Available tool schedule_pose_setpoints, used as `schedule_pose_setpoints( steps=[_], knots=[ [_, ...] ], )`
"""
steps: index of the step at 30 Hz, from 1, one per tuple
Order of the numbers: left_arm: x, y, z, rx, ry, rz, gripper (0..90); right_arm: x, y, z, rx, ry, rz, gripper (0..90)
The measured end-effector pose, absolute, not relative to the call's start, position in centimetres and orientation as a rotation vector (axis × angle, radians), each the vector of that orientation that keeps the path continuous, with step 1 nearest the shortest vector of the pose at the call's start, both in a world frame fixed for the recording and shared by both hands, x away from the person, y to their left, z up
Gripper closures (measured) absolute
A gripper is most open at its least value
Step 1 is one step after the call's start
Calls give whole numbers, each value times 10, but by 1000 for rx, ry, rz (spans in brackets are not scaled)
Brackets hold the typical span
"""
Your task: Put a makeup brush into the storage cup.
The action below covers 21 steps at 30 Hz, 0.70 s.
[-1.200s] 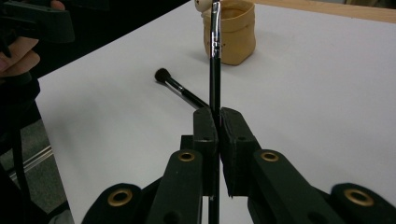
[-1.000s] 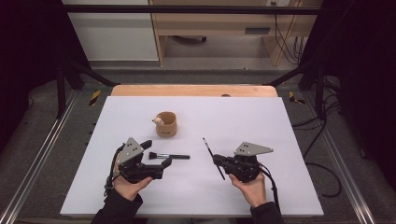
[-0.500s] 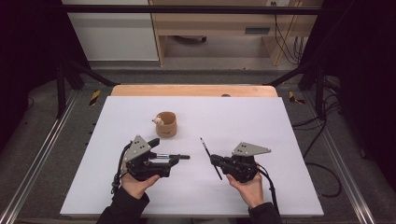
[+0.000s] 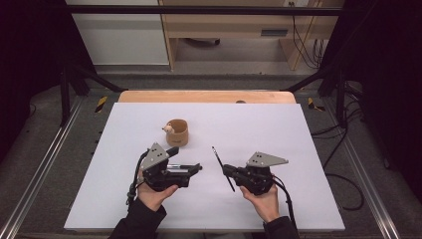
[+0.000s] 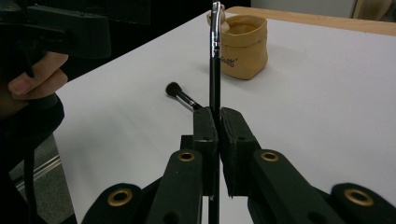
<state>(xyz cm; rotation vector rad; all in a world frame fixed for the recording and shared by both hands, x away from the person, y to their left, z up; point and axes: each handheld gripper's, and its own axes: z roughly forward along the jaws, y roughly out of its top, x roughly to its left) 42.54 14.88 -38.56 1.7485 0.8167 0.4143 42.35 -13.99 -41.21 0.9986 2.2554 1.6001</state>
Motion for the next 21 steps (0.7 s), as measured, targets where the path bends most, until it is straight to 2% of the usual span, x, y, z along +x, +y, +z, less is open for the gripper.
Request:
schedule_pose_setpoints(
  steps=[21],
  knots=[
    [430, 126, -388, 1720, 812, 334, 133, 421, -134, -413, 976, 2245, 1631, 858]
  ],
)
